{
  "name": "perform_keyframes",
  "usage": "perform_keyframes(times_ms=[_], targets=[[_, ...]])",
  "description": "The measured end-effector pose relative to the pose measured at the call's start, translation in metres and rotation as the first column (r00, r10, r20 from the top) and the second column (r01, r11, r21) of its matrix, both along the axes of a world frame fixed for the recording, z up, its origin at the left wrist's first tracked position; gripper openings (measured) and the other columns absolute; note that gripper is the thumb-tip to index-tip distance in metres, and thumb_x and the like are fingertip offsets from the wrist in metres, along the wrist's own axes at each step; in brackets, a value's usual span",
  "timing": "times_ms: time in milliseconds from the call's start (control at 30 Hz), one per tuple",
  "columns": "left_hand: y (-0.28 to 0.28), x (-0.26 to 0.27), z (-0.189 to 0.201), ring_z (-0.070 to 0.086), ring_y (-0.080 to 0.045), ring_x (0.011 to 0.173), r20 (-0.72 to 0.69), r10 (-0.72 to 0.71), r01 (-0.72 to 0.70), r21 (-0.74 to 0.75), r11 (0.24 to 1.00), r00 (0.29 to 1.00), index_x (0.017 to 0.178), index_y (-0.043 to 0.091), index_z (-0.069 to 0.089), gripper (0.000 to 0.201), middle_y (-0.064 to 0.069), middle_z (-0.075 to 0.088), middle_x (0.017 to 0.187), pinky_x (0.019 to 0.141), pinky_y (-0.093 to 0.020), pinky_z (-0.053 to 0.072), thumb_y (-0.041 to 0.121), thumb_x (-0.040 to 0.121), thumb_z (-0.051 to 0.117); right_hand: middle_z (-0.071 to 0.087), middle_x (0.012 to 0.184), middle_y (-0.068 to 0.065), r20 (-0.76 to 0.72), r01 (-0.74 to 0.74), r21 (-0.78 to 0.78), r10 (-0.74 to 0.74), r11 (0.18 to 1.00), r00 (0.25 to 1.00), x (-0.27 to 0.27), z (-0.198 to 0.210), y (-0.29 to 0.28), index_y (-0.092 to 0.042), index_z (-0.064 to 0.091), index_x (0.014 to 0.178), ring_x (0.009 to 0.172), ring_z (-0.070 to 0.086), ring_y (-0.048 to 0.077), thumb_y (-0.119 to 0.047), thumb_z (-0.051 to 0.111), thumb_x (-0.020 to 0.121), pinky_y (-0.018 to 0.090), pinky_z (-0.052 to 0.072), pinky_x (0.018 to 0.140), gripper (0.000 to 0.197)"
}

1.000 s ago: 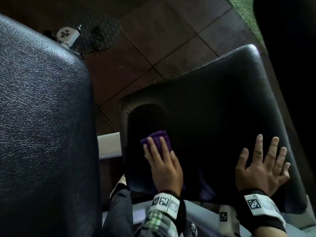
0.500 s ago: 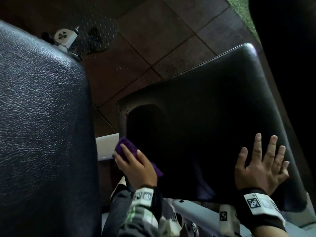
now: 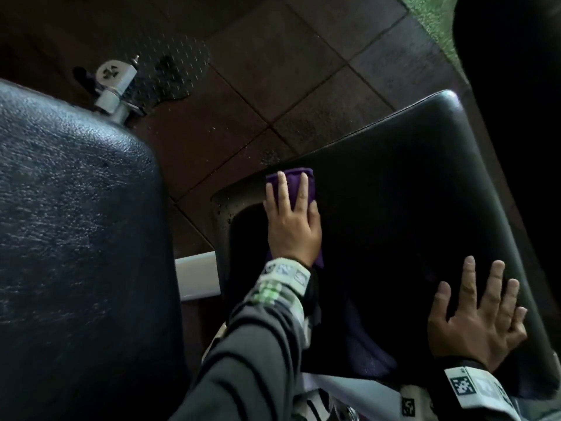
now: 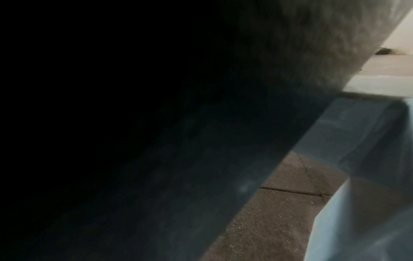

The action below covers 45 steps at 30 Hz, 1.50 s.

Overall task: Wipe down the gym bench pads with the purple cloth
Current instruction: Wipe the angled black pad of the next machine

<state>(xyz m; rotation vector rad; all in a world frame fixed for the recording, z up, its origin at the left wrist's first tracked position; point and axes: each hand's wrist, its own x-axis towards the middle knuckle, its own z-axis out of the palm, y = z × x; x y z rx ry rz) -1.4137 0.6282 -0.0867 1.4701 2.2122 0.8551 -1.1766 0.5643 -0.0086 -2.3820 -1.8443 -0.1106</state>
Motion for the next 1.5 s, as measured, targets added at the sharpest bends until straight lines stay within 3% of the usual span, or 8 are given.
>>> perform_keyframes(times_ms=[133, 333, 533, 700, 833, 1000, 1367, 1500], targets=[[0.028, -0.068, -0.022, 0.037, -0.044, 0.133, -0.04, 0.067, -0.07, -0.079, 0.994, 0.997, 0.14, 0.021, 0.049, 0.059, -0.022, 0.039, 0.148, 0.105, -0.063, 0.026, 0.046, 0.09, 0.03, 0.01, 0.157, -0.004, 0.004, 0.025, -0.018, -0.025, 1.0, 1.0, -0.001, 0.001, 0.001, -0.036, 0.025, 0.145, 0.144, 0.006, 0.021, -0.049, 0.028, 0.087, 0.051, 0.009, 0.111, 0.059], [-0.034, -0.078, -0.041, 0.038, -0.052, 0.128, 0.049, 0.5, -0.488, -0.153, 0.859, 0.865, 0.142, 0.008, 0.044, 0.055, -0.035, 0.037, 0.142, 0.101, -0.069, 0.028, 0.032, 0.093, 0.04, 0.013, 0.156, -0.002, 0.01, 0.032, -0.009, -0.032, 0.999, 0.999, -0.003, 0.001, 0.002, -0.034, 0.027, 0.144, 0.144, 0.009, 0.022, -0.05, 0.026, 0.087, 0.052, 0.011, 0.111, 0.06], [-0.048, -0.008, -0.018, 0.028, -0.055, 0.134, -0.024, 0.227, -0.228, -0.036, 0.973, 0.974, 0.142, 0.01, 0.045, 0.054, -0.029, 0.029, 0.15, 0.103, -0.066, 0.026, 0.032, 0.093, 0.04, 0.013, 0.156, -0.001, 0.008, 0.045, -0.023, -0.044, 0.999, 0.999, -0.005, 0.003, 0.004, -0.034, 0.027, 0.144, 0.143, 0.009, 0.022, -0.05, 0.026, 0.087, 0.052, 0.01, 0.111, 0.06], [0.015, -0.038, -0.015, 0.03, -0.049, 0.137, -0.087, 0.018, -0.018, 0.009, 1.0, 0.996, 0.141, 0.02, 0.048, 0.054, -0.022, 0.033, 0.151, 0.106, -0.065, 0.024, 0.039, 0.091, 0.039, 0.014, 0.156, -0.001, 0.012, 0.037, -0.018, -0.037, 0.999, 0.999, -0.004, 0.002, 0.003, -0.032, 0.029, 0.144, 0.143, 0.011, 0.024, -0.049, 0.028, 0.087, 0.051, 0.01, 0.111, 0.06], [0.041, -0.081, -0.024, 0.04, -0.042, 0.131, -0.004, 0.155, -0.155, -0.119, 0.981, 0.988, 0.14, 0.02, 0.05, 0.065, -0.023, 0.041, 0.145, 0.107, -0.064, 0.022, 0.05, 0.087, 0.028, 0.015, 0.156, -0.001, 0.02, 0.03, 0.003, -0.03, 1.0, 0.999, -0.003, 0.001, 0.003, -0.031, 0.031, 0.144, 0.143, 0.013, 0.024, -0.048, 0.028, 0.088, 0.05, 0.01, 0.111, 0.059], [0.013, -0.092, -0.034, 0.044, -0.048, 0.124, 0.071, 0.388, -0.377, -0.126, 0.917, 0.919, 0.139, 0.009, 0.049, 0.056, -0.03, 0.041, 0.14, 0.105, -0.059, 0.031, 0.035, 0.089, 0.046, 0.018, 0.155, 0.001, 0.04, 0.012, 0.046, -0.014, 0.999, 0.999, -0.003, -0.002, 0.002, -0.029, 0.033, 0.143, 0.142, 0.016, 0.025, -0.048, 0.028, 0.089, 0.048, 0.011, 0.111, 0.057], [-0.042, -0.053, -0.022, 0.041, -0.064, 0.115, 0.106, 0.34, -0.32, -0.172, 0.932, 0.934, 0.136, -0.008, 0.044, 0.064, -0.047, 0.035, 0.132, 0.098, -0.064, 0.036, 0.021, 0.08, 0.034, 0.021, 0.153, -0.004, -0.036, 0.083, -0.062, -0.085, 0.995, 0.996, -0.006, 0.013, 0.011, -0.034, 0.037, 0.139, 0.136, 0.02, 0.022, -0.055, 0.03, 0.078, 0.051, 0.015, 0.108, 0.065], [-0.019, -0.067, 0.002, 0.044, -0.047, 0.12, 0.212, 0.283, -0.295, 0.026, 0.955, 0.935, 0.135, -0.014, 0.04, 0.062, -0.04, 0.042, 0.129, 0.111, -0.028, 0.03, 0.014, 0.08, 0.037, 0.024, 0.151, 0.0, -0.057, 0.067, -0.04, -0.069, 0.997, 0.996, -0.023, 0.024, 0.036, -0.031, 0.039, 0.139, 0.135, 0.021, 0.022, -0.052, 0.034, 0.079, 0.05, 0.013, 0.11, 0.063]])
